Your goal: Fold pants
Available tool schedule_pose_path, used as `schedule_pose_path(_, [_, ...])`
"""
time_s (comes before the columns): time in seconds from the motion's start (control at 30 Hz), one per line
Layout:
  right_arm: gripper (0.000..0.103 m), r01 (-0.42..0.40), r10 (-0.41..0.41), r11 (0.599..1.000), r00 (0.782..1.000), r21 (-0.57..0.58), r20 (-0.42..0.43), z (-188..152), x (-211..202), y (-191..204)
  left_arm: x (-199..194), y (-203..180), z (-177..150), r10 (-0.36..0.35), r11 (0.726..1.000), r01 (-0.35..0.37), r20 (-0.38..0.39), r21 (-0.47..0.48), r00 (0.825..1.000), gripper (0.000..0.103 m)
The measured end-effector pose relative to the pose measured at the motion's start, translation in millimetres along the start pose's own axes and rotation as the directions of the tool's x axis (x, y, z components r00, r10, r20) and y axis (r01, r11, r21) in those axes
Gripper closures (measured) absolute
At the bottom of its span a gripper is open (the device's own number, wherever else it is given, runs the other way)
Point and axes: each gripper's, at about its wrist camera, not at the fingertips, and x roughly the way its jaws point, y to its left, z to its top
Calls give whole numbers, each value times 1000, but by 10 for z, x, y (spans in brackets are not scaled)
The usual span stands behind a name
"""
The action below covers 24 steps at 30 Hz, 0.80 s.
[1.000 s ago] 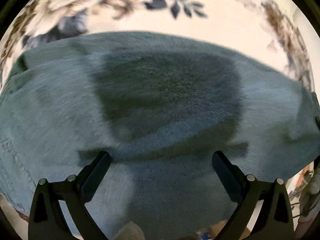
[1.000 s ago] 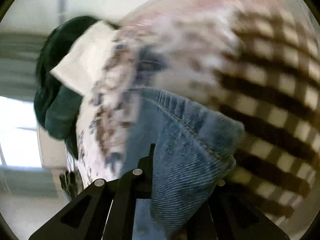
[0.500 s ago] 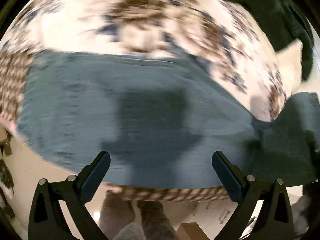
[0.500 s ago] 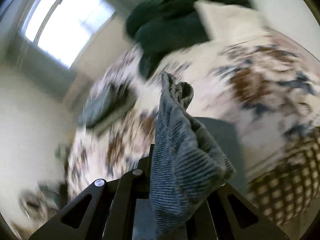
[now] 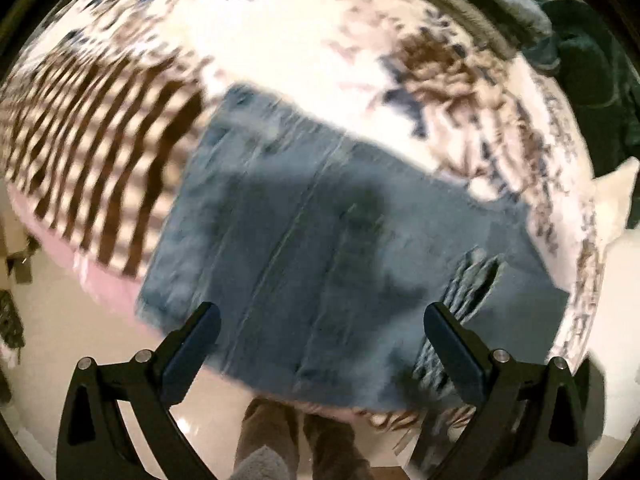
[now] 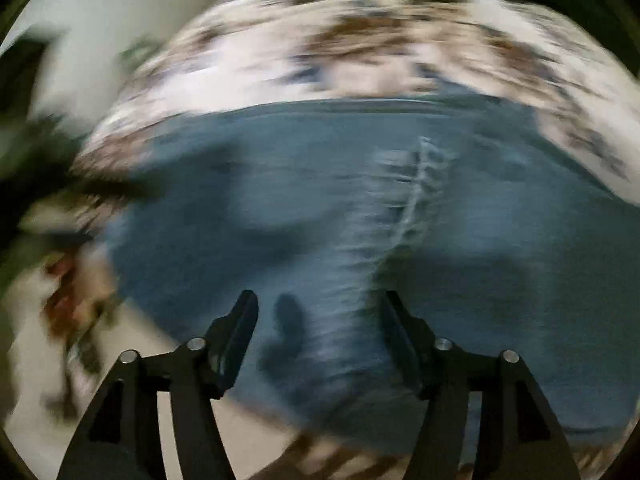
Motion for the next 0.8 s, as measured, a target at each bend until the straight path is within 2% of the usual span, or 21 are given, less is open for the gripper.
schedule_pose_path(0.07, [37,-8,7,999,1000,45,19,-81,-207,-93,44,-165,87,-39,998,40,-3,39,999,0])
schedule_pose_path(0.17, [36,41,-48,971,999,236,23,-245,-523,-565,209,-578,125,-75,989,76,-10,124,997,0])
schedule_pose_path(0.23, [36,123,-125,911,992,393,-20,-379,-704,-992,377,-873,126,-80,977,83,-22,195,997,0])
schedule_pose_path(0.3, [36,164,-163,831,985,531,-49,-545,-847,-1401,615,-1180,87,-70,960,82,-56,269,996,1])
schedule_pose_path(0.33, [36,170,-174,791,983,588,-51,-620,-912,-1596,698,-1268,66,-72,951,90,-73,296,995,6])
schedule_pose_path(0.37, [36,175,-188,768,981,616,-45,-649,-962,-1710,856,-1407,38,-54,938,81,-90,338,995,23])
schedule_pose_path(0.4, [36,183,-205,750,978,636,-40,-660,-1002,-1806,957,-1480,18,-37,928,69,-94,366,995,35])
schedule_pose_path(0.43, [36,201,-225,735,973,647,-47,-658,-1016,-1909,996,-1506,-11,-8,921,40,-83,387,997,66])
schedule_pose_path(0.47, [36,210,-234,732,971,648,-50,-630,-1035,-1962,1054,-1517,-35,19,909,7,-59,416,998,76])
schedule_pose_path(0.57, [36,225,-254,735,966,639,-48,-517,-1013,-2010,982,-1348,-16,-56,922,73,-55,380,997,81])
schedule_pose_path(0.67, [36,222,-247,760,968,610,-45,-372,-839,-1935,945,-1209,-8,-88,933,105,-66,345,994,82])
schedule_pose_path(0.73, [37,224,-234,782,970,581,-60,-312,-801,-1727,939,-1214,-33,-71,928,88,-59,361,996,82])
schedule_pose_path(0.8, [41,236,-206,808,972,541,-116,-374,-683,-1573,934,-1219,-39,-61,928,77,-55,366,997,81])
